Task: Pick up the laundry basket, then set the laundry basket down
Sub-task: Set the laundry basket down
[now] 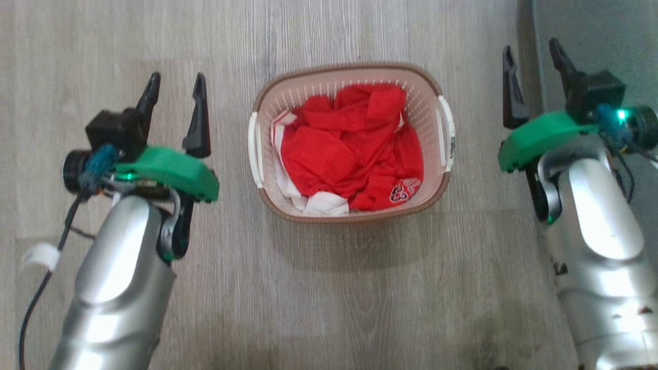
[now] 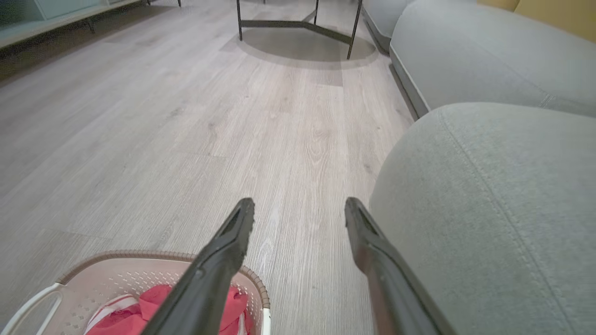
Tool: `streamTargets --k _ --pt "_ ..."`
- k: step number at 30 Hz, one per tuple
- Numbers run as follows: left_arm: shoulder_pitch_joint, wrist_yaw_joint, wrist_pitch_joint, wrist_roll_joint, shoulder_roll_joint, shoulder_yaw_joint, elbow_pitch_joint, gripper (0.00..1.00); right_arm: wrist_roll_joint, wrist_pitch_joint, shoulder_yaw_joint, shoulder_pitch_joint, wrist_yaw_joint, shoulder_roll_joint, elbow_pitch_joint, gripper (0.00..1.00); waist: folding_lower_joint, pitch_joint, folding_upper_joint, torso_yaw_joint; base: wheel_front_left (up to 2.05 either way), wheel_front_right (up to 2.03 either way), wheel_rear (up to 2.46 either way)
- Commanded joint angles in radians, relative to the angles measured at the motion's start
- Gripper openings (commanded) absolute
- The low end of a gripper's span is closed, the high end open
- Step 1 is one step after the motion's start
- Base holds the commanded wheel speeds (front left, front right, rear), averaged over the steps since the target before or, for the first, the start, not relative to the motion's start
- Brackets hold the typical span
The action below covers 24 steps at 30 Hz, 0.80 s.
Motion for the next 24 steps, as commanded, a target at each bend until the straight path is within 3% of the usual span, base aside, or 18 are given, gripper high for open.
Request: streamTargets --k 1,11,24 --pt "0.034 -0.003 -0.009 0.026 0.018 0.058 -0.065 1.00 0.000 -0.011 0.015 0.040 -0.002 0.018 -0.059 1.00 0.0001 -0.049 -0.0001 -0.001 0.00 0.00 0.00" --pt "0.209 -0.008 -0.009 0.085 0.008 0.134 -0.232 1.00 0.034 -0.011 0.036 0.167 -0.002 0.018 -0.156 1.00 0.0001 -0.169 -0.0001 -0.010 0.00 0.00 0.00" --pt "0.423 0.025 0.034 0.101 0.022 0.123 -0.382 1.00 0.055 0.028 0.067 0.324 -0.002 0.018 -0.251 1.00 0.0001 -0.323 -0.0001 -0.019 0.00 0.00 0.00"
